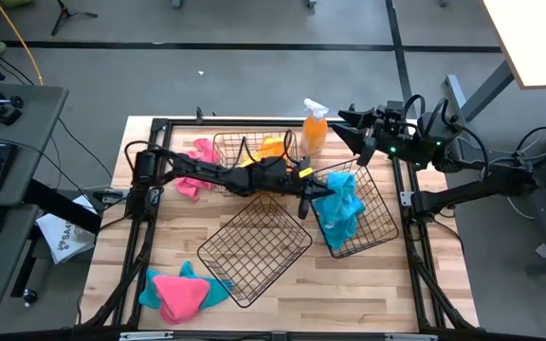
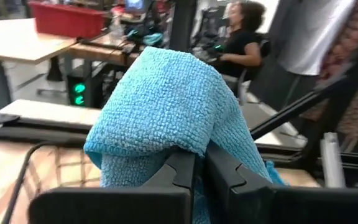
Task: Sort microfiber towel by color & place in baskets
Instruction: Put the top blue microfiber cloth into the right black basket, then put the top pink microfiber cloth into the left black basket
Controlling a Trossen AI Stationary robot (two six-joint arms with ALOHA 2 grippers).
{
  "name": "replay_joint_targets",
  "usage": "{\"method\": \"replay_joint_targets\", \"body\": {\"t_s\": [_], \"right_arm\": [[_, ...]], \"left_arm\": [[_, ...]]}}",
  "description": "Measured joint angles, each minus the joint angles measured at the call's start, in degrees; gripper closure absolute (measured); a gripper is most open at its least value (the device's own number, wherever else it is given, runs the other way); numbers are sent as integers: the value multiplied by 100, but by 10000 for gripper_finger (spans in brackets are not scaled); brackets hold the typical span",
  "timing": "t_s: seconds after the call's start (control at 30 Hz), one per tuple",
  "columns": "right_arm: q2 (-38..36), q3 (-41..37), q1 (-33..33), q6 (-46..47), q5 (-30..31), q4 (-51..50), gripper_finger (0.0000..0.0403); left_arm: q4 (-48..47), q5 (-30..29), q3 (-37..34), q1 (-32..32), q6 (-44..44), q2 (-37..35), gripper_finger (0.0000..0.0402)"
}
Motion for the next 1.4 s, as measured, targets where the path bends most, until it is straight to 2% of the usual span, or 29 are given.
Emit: {"method": "replay_joint_targets", "body": {"t_s": [0.17,0.3,0.5,0.67,0.77,0.93,1.07,1.27,1.4], "right_arm": [[0,0,1,46,0,-1,114],[0,0,0,44,0,-4,114],[2,0,2,32,2,-8,114],[2,0,2,26,4,-10,114],[2,0,2,26,4,-8,114],[2,0,0,26,20,-3,114],[2,1,0,-6,134,32,114],[2,0,0,22,195,35,114],[2,2,2,-76,225,29,114]], "left_arm": [[-339,-184,43,-7,-135,95,355],[-702,58,91,36,-254,12,303],[-2274,549,646,95,-309,-147,223],[-3204,1004,1193,169,-216,-335,183],[-3757,1069,1402,244,13,-510,177],[-3873,1002,1484,394,370,-767,177],[-4013,1070,1468,525,324,-753,177],[-4659,2024,1468,751,263,-897,177],[-5369,2064,1433,1034,452,-1227,177]]}}
